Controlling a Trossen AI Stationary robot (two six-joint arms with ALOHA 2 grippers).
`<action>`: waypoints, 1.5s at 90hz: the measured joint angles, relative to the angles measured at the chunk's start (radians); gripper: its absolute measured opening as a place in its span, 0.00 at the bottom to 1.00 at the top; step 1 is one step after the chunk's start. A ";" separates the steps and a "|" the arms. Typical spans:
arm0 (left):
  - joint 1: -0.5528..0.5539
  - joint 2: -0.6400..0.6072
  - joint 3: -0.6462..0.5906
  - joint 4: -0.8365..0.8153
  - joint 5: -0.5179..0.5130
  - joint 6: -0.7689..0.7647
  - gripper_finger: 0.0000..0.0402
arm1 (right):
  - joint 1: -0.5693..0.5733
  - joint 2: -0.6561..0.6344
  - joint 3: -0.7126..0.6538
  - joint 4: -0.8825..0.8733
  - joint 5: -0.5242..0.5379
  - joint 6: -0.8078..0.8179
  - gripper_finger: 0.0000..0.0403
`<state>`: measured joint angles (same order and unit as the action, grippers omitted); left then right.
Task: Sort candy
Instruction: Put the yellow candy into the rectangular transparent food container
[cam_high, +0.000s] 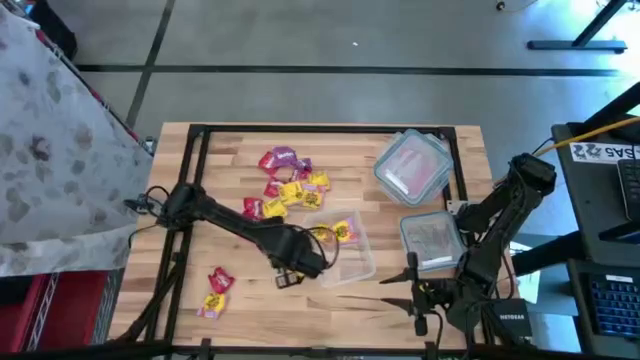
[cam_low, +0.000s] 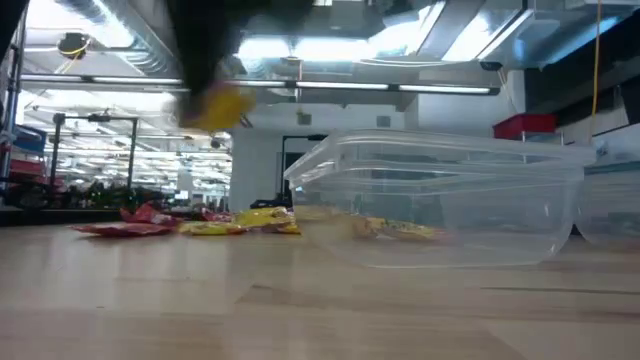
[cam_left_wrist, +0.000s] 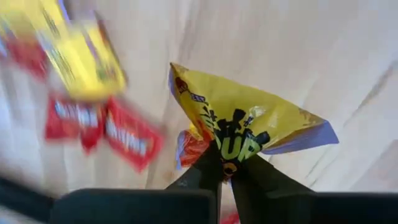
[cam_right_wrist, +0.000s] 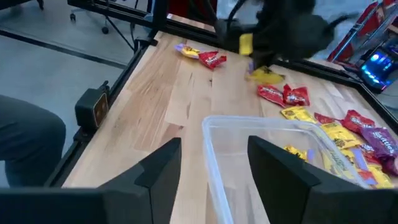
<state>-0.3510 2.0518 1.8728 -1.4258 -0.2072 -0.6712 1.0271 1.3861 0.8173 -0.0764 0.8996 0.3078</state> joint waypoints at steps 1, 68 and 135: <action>0.003 0.000 0.007 0.013 -0.011 0.004 0.02 | 0.000 0.000 0.000 0.000 0.000 -0.001 0.43; 0.250 0.140 0.033 0.526 0.016 0.366 0.07 | 0.000 0.000 0.000 0.001 -0.004 0.003 0.43; 0.212 0.023 0.034 0.231 -0.073 0.228 0.23 | 0.000 0.000 0.000 0.001 -0.019 0.006 0.43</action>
<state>-0.1392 2.0751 1.9064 -1.1944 -0.2806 -0.4435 1.0271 1.3865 0.8169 -0.0753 0.8806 0.3135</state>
